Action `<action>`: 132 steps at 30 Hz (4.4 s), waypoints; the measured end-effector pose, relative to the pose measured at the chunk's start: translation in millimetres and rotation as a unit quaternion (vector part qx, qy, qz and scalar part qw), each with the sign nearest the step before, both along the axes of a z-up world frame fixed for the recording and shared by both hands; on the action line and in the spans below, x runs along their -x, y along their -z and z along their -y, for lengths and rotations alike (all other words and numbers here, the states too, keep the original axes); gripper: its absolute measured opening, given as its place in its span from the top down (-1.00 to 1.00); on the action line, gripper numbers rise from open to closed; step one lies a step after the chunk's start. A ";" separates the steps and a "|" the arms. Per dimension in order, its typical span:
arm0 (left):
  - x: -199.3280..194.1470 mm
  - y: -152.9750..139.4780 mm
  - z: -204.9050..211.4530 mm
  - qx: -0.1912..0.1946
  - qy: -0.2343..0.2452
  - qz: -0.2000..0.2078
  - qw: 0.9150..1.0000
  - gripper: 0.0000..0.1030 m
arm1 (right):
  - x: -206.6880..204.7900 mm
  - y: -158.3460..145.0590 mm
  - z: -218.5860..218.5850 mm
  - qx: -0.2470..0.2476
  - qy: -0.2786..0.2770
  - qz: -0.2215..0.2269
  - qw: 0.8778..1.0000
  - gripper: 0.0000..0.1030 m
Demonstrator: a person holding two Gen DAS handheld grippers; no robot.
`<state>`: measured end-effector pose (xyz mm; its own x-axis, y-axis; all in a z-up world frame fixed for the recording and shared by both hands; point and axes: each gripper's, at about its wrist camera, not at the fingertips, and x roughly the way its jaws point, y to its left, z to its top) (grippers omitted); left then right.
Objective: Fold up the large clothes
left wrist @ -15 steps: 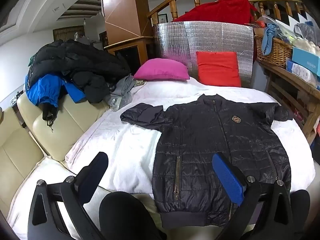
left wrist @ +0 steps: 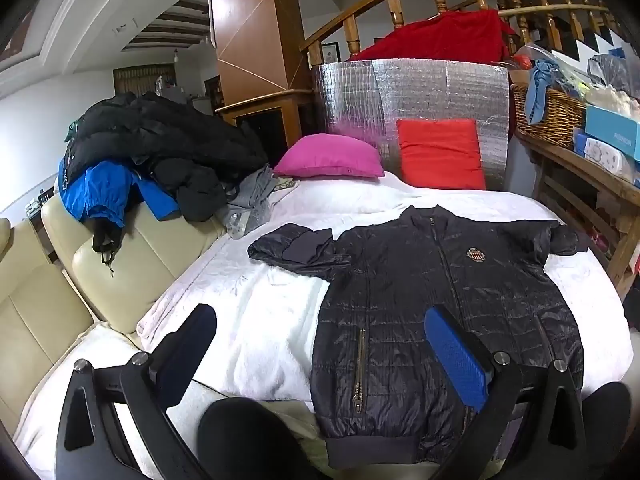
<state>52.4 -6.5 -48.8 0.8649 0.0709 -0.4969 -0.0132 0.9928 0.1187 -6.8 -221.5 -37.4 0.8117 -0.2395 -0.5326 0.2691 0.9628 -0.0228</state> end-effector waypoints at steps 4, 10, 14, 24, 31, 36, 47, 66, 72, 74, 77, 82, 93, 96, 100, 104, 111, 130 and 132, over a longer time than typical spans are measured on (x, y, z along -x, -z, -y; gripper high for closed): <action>-7.4 2.3 5.1 -0.008 -0.002 0.000 1.000 -1.00 | -8.9 -1.0 3.0 0.005 -0.001 -0.005 1.000 -1.00; -31.9 11.1 14.2 -0.018 -0.008 -0.009 1.000 -1.00 | -40.1 9.5 12.3 0.006 0.002 -0.020 1.000 -1.00; -50.5 20.1 20.9 -0.028 -0.007 -0.019 0.999 -1.00 | -57.4 19.0 16.9 0.012 0.003 -0.032 0.999 -1.00; -176.9 64.7 33.4 0.012 0.026 -0.124 0.992 -1.00 | -137.2 49.9 114.5 -0.085 0.012 -0.037 0.996 -1.00; -271.8 101.5 65.3 0.036 0.031 -0.130 0.990 -1.00 | -200.0 111.5 249.3 -0.243 0.091 -0.055 0.964 -1.00; -312.3 139.5 88.1 0.037 0.047 -0.155 0.986 -1.00 | -237.0 143.8 332.9 -0.349 0.119 -0.020 0.929 -1.00; -320.7 172.0 107.7 -0.018 0.081 -0.136 0.987 -1.00 | -323.4 224.1 458.7 -0.532 0.194 0.038 0.823 -1.00; -330.1 148.7 91.5 0.034 0.083 -0.118 0.989 -1.00 | -349.6 151.3 421.5 -0.382 0.160 0.120 0.902 0.58; -330.5 122.4 47.4 0.035 0.023 -0.083 0.996 -1.00 | -339.4 76.2 311.6 -0.330 0.020 0.159 0.930 0.58; -332.0 117.2 28.3 0.047 0.004 -0.083 0.995 -1.00 | -343.1 66.9 269.5 -0.331 -0.025 0.149 0.931 0.57; -331.7 112.2 2.3 0.060 -0.024 -0.080 0.995 -1.00 | -350.7 66.2 219.1 -0.327 -0.066 0.121 0.935 0.58; -320.6 105.7 -25.5 0.071 -0.043 -0.067 0.994 -1.00 | -370.9 98.2 142.9 -0.329 -0.130 0.045 0.934 0.58; -320.5 110.1 -38.8 0.122 -0.024 -0.092 0.988 -1.00 | -354.6 172.0 76.3 -0.385 -0.230 -0.117 0.886 -0.76; -323.3 114.6 -28.2 0.152 0.004 -0.108 0.983 -1.00 | -343.6 155.3 102.5 -0.368 -0.237 -0.087 0.895 -0.76; -324.3 119.1 -5.4 0.175 0.044 -0.120 0.976 -1.00 | -332.1 146.0 158.4 -0.337 -0.150 -0.021 0.929 -0.75; -334.5 132.8 17.5 0.149 0.051 -0.154 0.976 -1.00 | -334.9 166.6 198.6 -0.310 -0.083 -0.020 0.947 -0.72; -358.3 181.9 36.3 0.085 0.012 -0.236 0.968 -0.99 | -353.1 183.9 214.1 -0.258 -0.069 -0.046 0.962 -0.60; -344.4 133.2 -42.5 0.050 -0.023 -0.161 0.985 -0.78 | -348.2 185.2 186.4 -0.267 -0.105 -0.065 0.956 -0.34; -354.2 137.0 -71.4 0.077 -0.052 -0.175 0.980 -0.78 | -349.3 186.9 180.7 -0.264 -0.110 -0.071 0.956 -0.34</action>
<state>406.7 64.9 -185.8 0.6315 0.0506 -0.7737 -0.1001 0.9948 -0.0167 342.5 -402.3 -224.3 0.7219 0.2617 -0.6406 0.0890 0.8830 0.4609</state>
